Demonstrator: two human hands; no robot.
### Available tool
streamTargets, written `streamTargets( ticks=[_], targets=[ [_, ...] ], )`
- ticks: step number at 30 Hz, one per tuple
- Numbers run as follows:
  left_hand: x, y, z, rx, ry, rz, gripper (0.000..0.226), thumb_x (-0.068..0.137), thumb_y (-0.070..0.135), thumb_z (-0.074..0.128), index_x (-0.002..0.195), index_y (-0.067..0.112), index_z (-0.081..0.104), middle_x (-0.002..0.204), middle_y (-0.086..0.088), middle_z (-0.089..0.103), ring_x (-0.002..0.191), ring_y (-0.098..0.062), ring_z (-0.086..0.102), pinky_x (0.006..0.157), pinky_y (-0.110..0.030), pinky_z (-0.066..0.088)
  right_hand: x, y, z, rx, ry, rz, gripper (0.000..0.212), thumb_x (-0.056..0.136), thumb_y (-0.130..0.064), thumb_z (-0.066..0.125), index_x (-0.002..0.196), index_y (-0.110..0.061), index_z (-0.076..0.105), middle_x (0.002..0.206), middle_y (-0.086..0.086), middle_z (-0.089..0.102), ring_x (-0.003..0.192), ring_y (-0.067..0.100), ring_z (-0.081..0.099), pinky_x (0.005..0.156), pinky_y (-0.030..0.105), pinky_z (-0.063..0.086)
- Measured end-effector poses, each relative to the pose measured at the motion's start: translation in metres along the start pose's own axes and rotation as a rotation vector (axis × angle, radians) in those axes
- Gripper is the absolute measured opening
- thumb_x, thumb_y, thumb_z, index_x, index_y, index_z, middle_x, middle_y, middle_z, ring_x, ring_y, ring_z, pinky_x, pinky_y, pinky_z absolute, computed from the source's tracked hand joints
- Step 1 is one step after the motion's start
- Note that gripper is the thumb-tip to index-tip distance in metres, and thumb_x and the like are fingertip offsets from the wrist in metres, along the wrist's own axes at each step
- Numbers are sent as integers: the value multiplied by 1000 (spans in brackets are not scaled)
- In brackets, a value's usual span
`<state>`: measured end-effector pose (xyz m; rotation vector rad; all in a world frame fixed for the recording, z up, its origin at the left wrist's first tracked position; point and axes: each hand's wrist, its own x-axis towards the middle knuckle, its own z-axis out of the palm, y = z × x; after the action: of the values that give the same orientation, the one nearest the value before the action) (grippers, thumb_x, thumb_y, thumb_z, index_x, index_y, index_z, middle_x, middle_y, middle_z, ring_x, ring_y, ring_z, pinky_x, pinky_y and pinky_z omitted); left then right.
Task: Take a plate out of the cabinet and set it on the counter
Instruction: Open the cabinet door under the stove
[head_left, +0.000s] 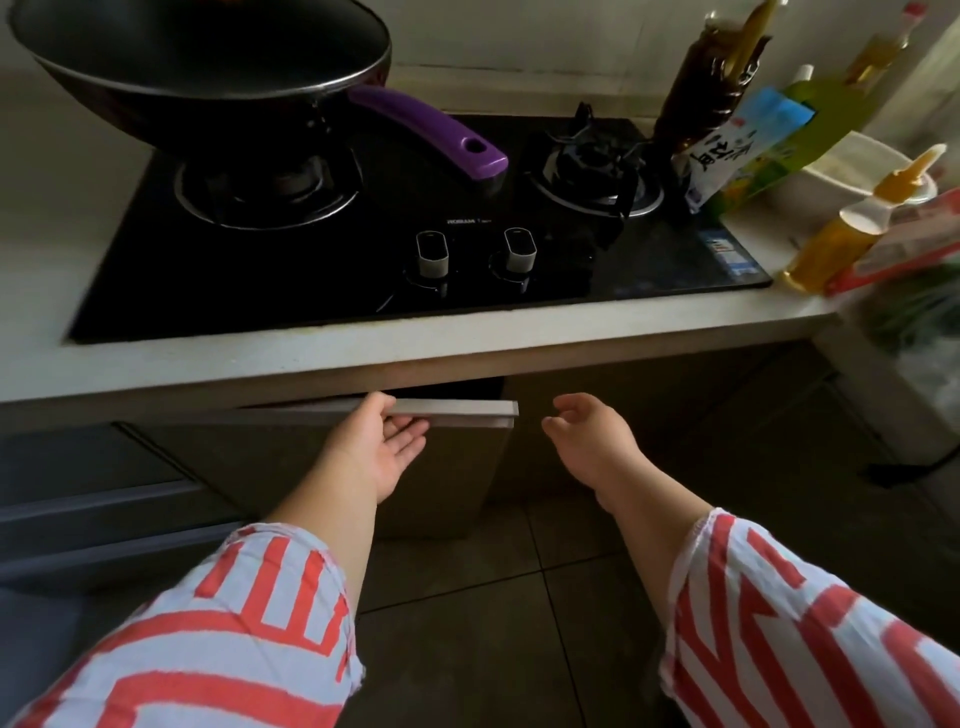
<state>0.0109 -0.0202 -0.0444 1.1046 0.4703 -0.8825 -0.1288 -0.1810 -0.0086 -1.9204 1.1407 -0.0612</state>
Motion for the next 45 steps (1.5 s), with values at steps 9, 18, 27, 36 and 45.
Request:
streamTargets(
  ticks=[9,18,27,36,45],
  targets=[
    [-43,-32,-39,263,171,-56,27,91,22,57,113,8,49,90,-14,61,83,-26,63,81,-40,51,-44,-9,53,-192,-418,-102,38,91,-34,58,128,-23,57,124,3,62,81,7,53,59,17,41],
    [-86,-32,-98,609,253,-70,16,82,20,59,93,9,59,107,-18,69,95,-31,68,71,-39,58,-112,-21,115,-386,-731,-150,40,91,-39,54,128,-27,58,123,0,63,99,15,56,87,28,45],
    [-141,-23,-197,875,334,94,42,79,30,63,115,10,58,110,-14,65,97,-33,63,87,-44,55,-203,-32,199,-262,-774,-35,23,86,-35,64,87,-12,67,65,-3,62,55,6,60,55,17,52],
    [-173,12,-281,1109,393,186,47,92,33,52,133,11,47,127,-15,58,106,-29,57,88,-40,46,-267,-56,301,-69,-752,-32,35,86,-35,62,98,-3,69,77,6,68,67,18,67,76,32,62],
    [-171,35,-301,1294,482,129,47,95,28,46,136,7,41,129,-18,54,113,-34,56,89,-40,47,-233,-57,280,-206,-725,-74,32,85,-43,61,95,-14,70,83,7,64,80,24,66,89,44,57]
  ],
)
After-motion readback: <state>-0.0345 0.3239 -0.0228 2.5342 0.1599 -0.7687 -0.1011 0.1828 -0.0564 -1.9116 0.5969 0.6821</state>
